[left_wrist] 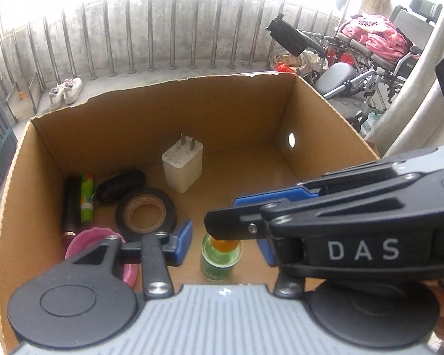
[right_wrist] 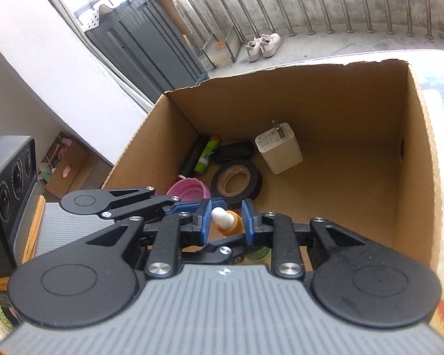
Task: Organize rigid objects
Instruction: 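Carry the dropper bottle into the box and lower it with the right tool, then open the right tool to release the bottle and withdraw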
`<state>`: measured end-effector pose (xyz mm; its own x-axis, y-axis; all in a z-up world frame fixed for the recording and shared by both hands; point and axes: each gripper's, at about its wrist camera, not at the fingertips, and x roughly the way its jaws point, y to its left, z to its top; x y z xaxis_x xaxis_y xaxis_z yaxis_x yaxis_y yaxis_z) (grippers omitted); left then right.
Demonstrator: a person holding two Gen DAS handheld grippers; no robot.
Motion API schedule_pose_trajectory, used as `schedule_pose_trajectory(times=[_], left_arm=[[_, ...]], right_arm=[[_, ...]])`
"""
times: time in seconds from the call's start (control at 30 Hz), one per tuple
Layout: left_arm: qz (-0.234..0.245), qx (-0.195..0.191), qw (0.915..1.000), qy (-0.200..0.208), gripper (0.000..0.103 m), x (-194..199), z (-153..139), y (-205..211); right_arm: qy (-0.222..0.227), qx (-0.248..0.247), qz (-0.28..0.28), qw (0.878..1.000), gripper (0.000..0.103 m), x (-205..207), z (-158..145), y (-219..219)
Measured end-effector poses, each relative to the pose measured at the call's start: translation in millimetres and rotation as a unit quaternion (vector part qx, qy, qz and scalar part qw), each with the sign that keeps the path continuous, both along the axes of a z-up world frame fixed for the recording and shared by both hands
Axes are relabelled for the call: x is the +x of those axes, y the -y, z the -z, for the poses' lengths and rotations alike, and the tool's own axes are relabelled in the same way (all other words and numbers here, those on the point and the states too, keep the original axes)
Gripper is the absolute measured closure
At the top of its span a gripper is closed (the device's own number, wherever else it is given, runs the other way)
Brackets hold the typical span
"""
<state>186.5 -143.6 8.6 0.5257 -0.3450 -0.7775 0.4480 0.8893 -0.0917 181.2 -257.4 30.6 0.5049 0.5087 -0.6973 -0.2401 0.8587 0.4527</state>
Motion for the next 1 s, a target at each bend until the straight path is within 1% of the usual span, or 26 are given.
schedule_pose_trajectory(times=[0.07,0.2,0.23,0.27,0.3,0.4,0.5,0.57,0.63,0.73,0.83,1.0], left_arm=[[0.003,-0.001,1.0000,0.008,0.042,-3.8,-3.1,-0.2],[0.006,-0.004,0.9997,0.025,0.030,-12.4,-12.6,-1.7],[0.007,-0.005,0.9996,0.029,0.029,-14.8,-15.1,-2.6],[0.006,-0.006,0.9994,0.033,0.025,-17.3,-17.9,-4.0],[0.005,-0.008,0.9992,0.038,0.022,-20.0,-21.1,-6.3],[0.004,-0.017,0.9985,0.052,0.015,-28.6,-29.9,-14.1],[0.004,-0.021,0.9980,0.060,0.011,-39.9,-38.7,-21.0],[0.003,-0.022,0.9974,0.069,0.009,-50.4,-46.1,-26.1],[0.004,-0.026,0.9964,0.081,0.007,-62.5,-53.0,-31.3],[0.013,-0.031,0.9950,0.094,0.005,-81.9,-60.0,-38.6],[0.021,-0.035,0.9940,0.102,0.004,-101.6,-62.5,-47.3],[0.036,-0.039,0.9931,0.105,0.002,-132.7,-52.1,-65.7]], right_arm=[[0.008,-0.004,0.006,1.000,0.075,-5.4,-4.4,1.2],[0.032,-0.002,0.019,0.999,0.068,-21.2,-17.0,5.4],[0.039,0.001,0.025,0.999,0.064,-26.6,-20.6,7.0],[0.046,0.003,0.033,0.998,0.059,-32.5,-24.2,8.9],[0.054,0.006,0.041,0.998,0.057,-39.3,-28.1,11.1],[0.077,0.021,0.072,0.994,0.051,-65.1,-41.6,20.5],[0.104,0.045,0.106,0.988,0.043,-96.3,-53.9,32.8],[0.122,0.061,0.126,0.983,0.031,-119.4,-60.3,40.2],[0.134,0.075,0.139,0.978,0.026,-142.2,-63.4,46.0],[0.135,0.085,0.156,0.975,0.024,-175.2,-61.1,50.8],[0.130,0.078,0.172,0.973,0.023,-203.9,-55.7,51.8],[0.113,0.068,0.211,0.968,0.023,-248.5,-40.8,55.7]])
